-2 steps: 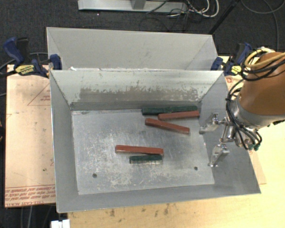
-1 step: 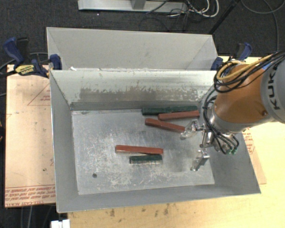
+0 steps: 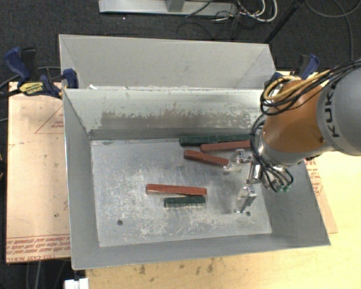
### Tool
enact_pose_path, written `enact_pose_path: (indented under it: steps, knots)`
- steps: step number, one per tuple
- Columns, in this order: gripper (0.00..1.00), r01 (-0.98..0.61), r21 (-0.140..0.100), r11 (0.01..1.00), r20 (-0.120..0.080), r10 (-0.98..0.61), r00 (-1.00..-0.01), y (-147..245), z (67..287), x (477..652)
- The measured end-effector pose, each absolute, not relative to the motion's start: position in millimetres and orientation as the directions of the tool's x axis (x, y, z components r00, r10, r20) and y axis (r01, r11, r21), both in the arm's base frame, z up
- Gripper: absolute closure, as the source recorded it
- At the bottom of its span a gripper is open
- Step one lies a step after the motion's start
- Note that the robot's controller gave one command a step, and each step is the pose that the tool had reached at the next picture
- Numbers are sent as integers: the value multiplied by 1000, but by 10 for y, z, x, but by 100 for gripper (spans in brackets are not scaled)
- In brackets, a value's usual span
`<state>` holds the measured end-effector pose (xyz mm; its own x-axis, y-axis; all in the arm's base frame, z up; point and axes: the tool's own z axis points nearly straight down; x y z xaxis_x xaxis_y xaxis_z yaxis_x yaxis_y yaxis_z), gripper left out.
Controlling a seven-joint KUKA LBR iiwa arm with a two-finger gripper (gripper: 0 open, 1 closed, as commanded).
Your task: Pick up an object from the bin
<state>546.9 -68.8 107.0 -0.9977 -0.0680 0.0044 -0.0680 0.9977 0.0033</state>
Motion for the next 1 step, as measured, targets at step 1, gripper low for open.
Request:
enact_pose_path:
  steps: [1]
  knots:
    - [0,-6,0,1000,-3,-6,-1000,-504,947,5610]
